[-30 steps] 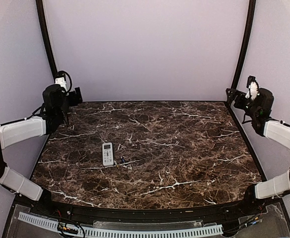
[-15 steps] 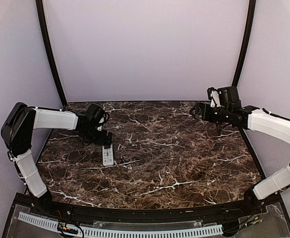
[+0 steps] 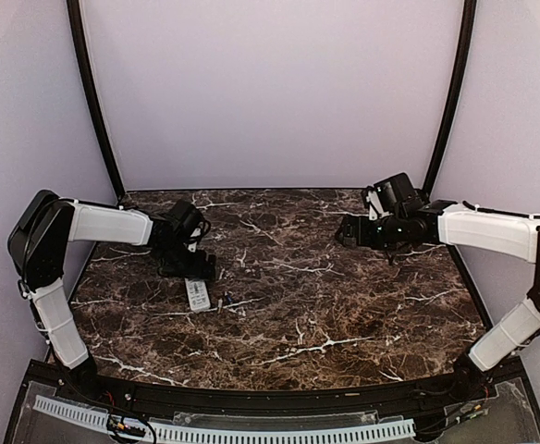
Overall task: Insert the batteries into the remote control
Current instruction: Pick up the remote control from the center of the board.
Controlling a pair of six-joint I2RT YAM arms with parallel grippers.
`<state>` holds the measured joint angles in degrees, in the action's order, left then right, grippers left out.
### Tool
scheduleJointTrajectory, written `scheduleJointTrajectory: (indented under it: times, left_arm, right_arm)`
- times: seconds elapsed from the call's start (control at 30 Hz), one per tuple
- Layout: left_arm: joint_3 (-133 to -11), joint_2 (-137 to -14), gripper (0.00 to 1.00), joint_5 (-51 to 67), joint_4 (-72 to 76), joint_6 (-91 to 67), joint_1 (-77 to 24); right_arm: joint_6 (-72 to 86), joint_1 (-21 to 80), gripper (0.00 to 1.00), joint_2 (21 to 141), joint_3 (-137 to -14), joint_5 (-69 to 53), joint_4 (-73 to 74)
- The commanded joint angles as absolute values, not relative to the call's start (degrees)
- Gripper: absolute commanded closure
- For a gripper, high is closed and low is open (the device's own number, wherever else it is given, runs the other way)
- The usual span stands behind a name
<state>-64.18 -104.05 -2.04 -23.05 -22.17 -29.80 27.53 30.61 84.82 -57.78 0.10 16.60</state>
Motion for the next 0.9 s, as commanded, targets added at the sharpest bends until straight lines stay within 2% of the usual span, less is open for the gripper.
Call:
scheduleJointTrajectory:
  times: [0.0, 0.2, 0.4, 0.47, 0.53, 0.57, 0.67, 0.7, 0.73, 0.8, 0.87]
  left_arm:
    - [-61.72, -102.16, 0.04, -0.52, -26.04, -24.28, -30.01]
    - [-58.19, -100.39, 0.11, -1.02, -26.07, -25.99, -30.14]
    - [-55.61, -99.98, 0.27, 3.23, -23.90, -27.11, -30.15]
    - [-54.99, -99.53, 0.35, 3.93, -23.09, -27.78, -30.15]
    - [-54.76, -99.34, 0.49, 4.15, -22.71, -28.15, -30.15]
    - [-54.67, -99.39, 0.52, 4.20, -22.49, -28.20, -30.15]
    - [-54.46, -99.66, 0.74, 4.38, -22.05, -28.23, -30.15]
    - [-54.18, -99.66, 0.78, 4.39, -21.80, -28.28, -30.12]
    - [-54.02, -99.67, 0.88, 4.26, -21.71, -28.23, -30.14]
    - [-54.03, -99.10, 0.99, 3.97, -21.63, -27.96, -30.15]
    - [-54.05, -97.20, 1.00, 3.26, -21.38, -27.50, -30.15]
  right_arm:
    - [28.04, 31.47, 0.01, 86.55, -60.74, 0.73, 16.98]
    - [28.31, 32.07, 0.01, 87.90, -61.36, 0.63, 16.96]
    - [28.23, 32.43, 0.01, 88.34, -62.21, 0.54, 17.63]
    - [28.07, 32.68, 0.01, 88.10, -62.30, 1.10, 17.94]
    - [27.92, 32.69, 0.01, 87.86, -62.35, 1.60, 18.28]
    - [27.82, 32.76, 0.01, 87.77, -62.38, 1.79, 18.36]
    - [27.77, 32.76, 0.01, 87.63, -62.66, 1.92, 18.85]
    - [27.77, 32.82, 0.01, 87.56, -62.73, 1.98, 19.00]
    - [27.80, 32.82, 0.01, 87.46, -62.76, 1.92, 19.13]
    - [27.73, 32.91, 0.01, 87.10, -62.90, 1.77, 19.32]
    - [26.99, 33.08, 0.01, 86.40, -63.12, 1.27, 19.34]
